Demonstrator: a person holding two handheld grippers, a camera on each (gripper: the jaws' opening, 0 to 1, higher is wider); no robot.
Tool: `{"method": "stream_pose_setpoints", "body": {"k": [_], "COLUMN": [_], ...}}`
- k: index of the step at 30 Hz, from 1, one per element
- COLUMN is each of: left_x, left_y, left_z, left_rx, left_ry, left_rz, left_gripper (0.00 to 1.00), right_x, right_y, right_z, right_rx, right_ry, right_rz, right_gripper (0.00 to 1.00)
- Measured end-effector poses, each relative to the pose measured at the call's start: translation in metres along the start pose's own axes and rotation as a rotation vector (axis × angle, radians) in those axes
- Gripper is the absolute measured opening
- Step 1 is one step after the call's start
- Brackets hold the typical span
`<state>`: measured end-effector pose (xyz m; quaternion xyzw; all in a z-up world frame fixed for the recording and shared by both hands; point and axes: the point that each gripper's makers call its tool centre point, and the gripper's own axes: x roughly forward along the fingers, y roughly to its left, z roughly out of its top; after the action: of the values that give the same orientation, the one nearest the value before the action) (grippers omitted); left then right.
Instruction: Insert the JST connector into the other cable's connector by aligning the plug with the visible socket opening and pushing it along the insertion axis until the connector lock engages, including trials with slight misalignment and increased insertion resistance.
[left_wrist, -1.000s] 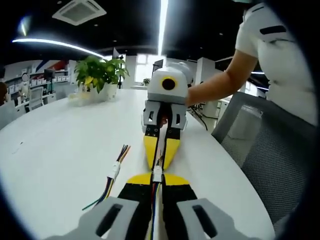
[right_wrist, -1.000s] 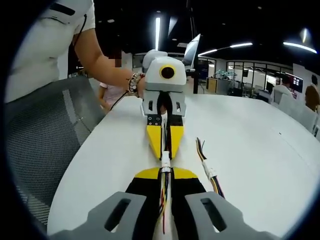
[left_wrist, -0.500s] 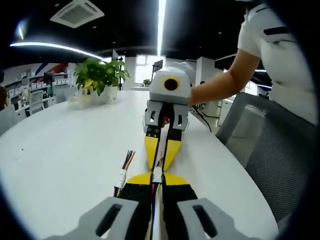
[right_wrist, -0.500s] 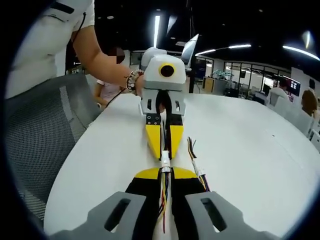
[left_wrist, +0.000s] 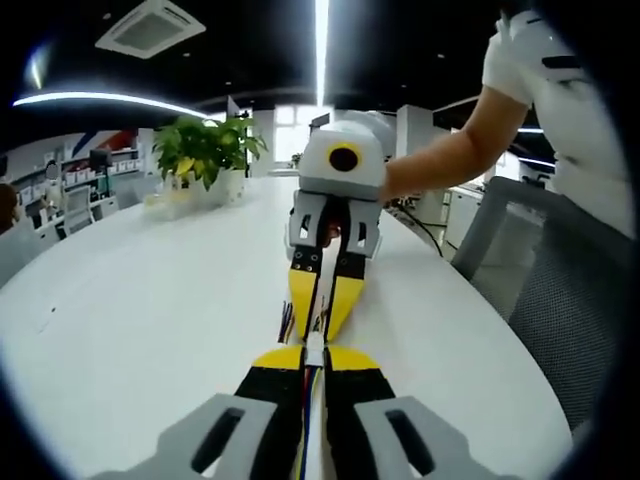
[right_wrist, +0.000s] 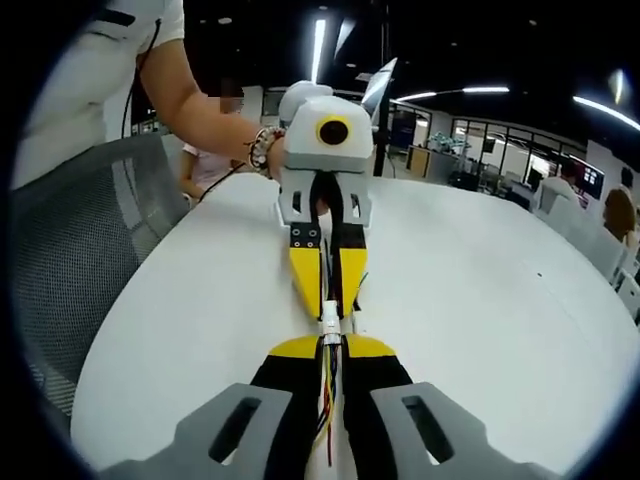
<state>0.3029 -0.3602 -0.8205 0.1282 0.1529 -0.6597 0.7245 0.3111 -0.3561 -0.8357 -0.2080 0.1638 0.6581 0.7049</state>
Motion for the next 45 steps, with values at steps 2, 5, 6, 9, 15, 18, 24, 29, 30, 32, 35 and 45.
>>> {"method": "stream_pose_setpoints", "body": {"k": [2,5,6,9,15,18,24,29,30,32,35,45], "left_x": [0.000,0.000,-0.001,0.001,0.003,0.004,0.004,0.005,0.005,0.006,0.006,0.007], "left_y": [0.002,0.003,0.003,0.004,0.002,0.003,0.004,0.010,0.010,0.009,0.010,0.007], "left_z": [-0.002,-0.004,-0.005,-0.009,-0.015,-0.017,-0.018,-0.021,-0.021,-0.021,-0.022,-0.019], "left_rx": [-0.002,-0.006,-0.008,-0.005,-0.002,0.001,-0.002,-0.011,-0.011,-0.009,-0.015,-0.014], "left_ry": [0.007,0.010,0.012,0.025,0.050,0.060,0.063,0.065,0.065,0.069,0.069,0.076], "left_rz": [0.005,0.004,0.004,0.005,0.000,0.002,0.003,0.005,0.005,0.006,0.006,0.011], "left_gripper": [0.00,0.00,0.00,0.00,0.00,0.00,0.00,0.00,0.00,0.00,0.00,0.00], "right_x": [0.001,0.004,0.004,0.006,0.008,0.009,0.009,0.009,0.009,0.010,0.010,0.010], "right_y": [0.000,-0.003,-0.002,-0.002,-0.001,-0.001,0.000,0.001,0.001,0.000,0.000,0.002], "right_z": [0.000,-0.004,-0.004,-0.007,-0.010,-0.011,-0.012,-0.011,-0.012,-0.012,-0.011,-0.011], "right_rx": [0.001,0.002,0.001,0.005,0.001,0.003,0.009,0.015,0.015,0.019,0.016,0.008], "right_ry": [0.003,0.008,0.009,0.013,0.019,0.022,0.015,0.007,0.007,0.003,0.005,0.010], "right_rz": [0.004,0.010,0.011,0.014,0.022,0.024,0.024,0.023,0.024,0.020,0.018,0.013], "right_gripper": [0.04,0.04,0.04,0.04,0.04,0.04,0.04,0.04,0.04,0.04,0.04,0.05]}}
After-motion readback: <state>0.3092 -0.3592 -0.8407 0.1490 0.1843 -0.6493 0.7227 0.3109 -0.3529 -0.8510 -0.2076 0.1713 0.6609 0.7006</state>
